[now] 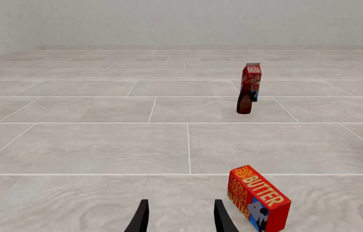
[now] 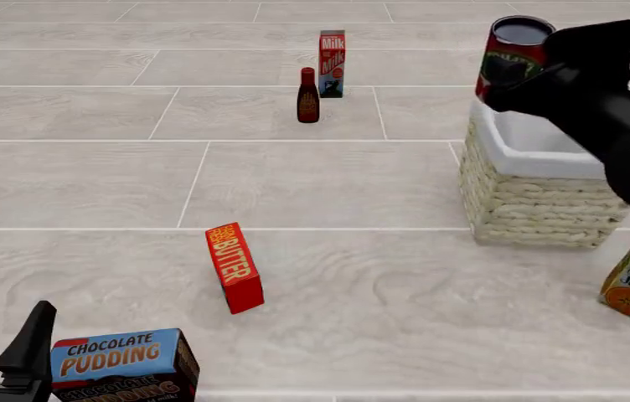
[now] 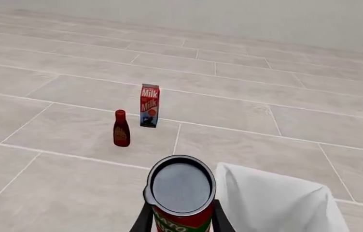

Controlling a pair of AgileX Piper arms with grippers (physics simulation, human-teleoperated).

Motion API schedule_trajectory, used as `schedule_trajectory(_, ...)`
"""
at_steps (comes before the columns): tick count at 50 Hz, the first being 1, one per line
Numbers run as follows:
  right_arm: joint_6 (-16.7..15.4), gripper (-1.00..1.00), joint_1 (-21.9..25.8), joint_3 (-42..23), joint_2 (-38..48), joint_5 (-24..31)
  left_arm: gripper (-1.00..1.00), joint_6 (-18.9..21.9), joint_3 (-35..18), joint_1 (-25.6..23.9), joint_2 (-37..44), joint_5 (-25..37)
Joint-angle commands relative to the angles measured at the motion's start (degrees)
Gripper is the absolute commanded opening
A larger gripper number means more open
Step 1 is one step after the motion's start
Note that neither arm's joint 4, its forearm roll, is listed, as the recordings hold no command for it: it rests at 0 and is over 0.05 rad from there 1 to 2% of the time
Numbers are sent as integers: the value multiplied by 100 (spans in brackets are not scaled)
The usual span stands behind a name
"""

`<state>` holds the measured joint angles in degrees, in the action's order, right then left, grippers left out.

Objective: Pick the tomato sauce and place it in the basket.

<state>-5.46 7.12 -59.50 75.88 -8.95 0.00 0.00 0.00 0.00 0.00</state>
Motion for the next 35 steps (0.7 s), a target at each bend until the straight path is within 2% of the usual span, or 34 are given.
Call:
schedule_trajectory(1,149,-100,-265,-66,-6,35,100,0,0,0,0,0)
schedule_trajectory(12,172,-100,-592,-197,88,67,100,0,0,0,0,0)
schedule_trajectory(28,390,-100,-907,-378,254,9,100,0,0,0,0,0)
schedule_trajectory(31,469,-100,-966,-406,286,0,100,0,0,0,0,0)
schedule_trajectory(32,730,-100,-994,-433,312,4,100,0,0,0,0,0)
schedule_trajectory(35,695,-100,-1055,-464,391,-28,100,0,0,0,0,0)
